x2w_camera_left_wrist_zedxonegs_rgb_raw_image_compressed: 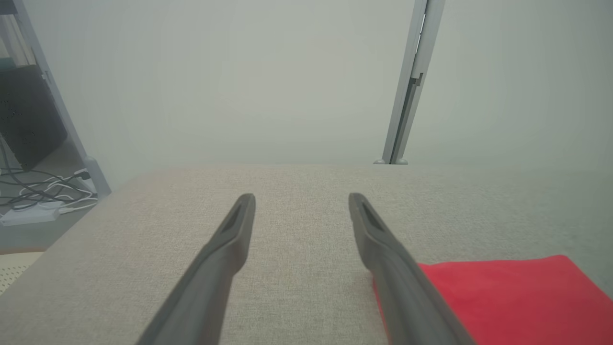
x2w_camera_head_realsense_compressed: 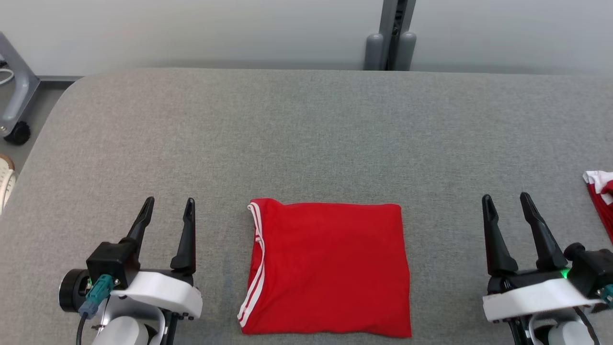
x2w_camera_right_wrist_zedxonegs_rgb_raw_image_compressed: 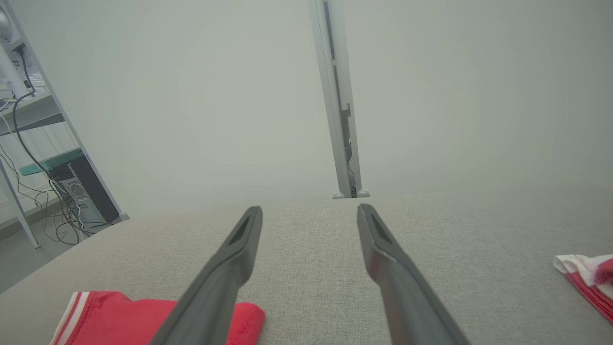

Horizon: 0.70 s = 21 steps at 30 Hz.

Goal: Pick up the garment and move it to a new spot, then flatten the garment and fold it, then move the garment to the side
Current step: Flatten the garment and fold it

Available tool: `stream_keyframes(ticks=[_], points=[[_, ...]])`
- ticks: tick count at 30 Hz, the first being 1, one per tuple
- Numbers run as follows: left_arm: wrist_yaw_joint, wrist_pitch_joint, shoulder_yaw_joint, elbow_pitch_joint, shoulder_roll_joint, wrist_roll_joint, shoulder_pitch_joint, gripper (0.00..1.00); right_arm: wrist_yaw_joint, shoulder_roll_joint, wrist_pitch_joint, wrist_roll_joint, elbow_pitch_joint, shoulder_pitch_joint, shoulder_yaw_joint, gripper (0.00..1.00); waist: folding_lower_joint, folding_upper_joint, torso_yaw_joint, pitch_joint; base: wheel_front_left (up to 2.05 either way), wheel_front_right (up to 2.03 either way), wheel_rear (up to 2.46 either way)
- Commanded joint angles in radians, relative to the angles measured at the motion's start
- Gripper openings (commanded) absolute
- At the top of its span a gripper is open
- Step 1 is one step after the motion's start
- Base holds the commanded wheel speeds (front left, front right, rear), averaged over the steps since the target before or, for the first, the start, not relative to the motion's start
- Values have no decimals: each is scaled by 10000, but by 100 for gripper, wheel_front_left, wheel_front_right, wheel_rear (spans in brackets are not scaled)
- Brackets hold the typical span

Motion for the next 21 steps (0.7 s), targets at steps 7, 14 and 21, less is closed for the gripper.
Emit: stream_keyframes(ticks=[7, 14, 21], points=[[220, 48, 36, -311, 343, 47, 748, 100, 6, -12, -33, -275, 85, 990, -520, 100, 0, 0, -616, -689, 0, 0, 0], [419, 79, 80, -724, 575, -6, 1441, 100, 6, 42, 144, -418, -151, 1754, -873, 100, 0, 0, -681, -1140, 0, 0, 0], [573, 67, 197, -1067, 659, -173, 1864, 100, 6, 178, 392, -499, -568, 2339, -1150, 100, 0, 0, -567, -1407, 0, 0, 0]])
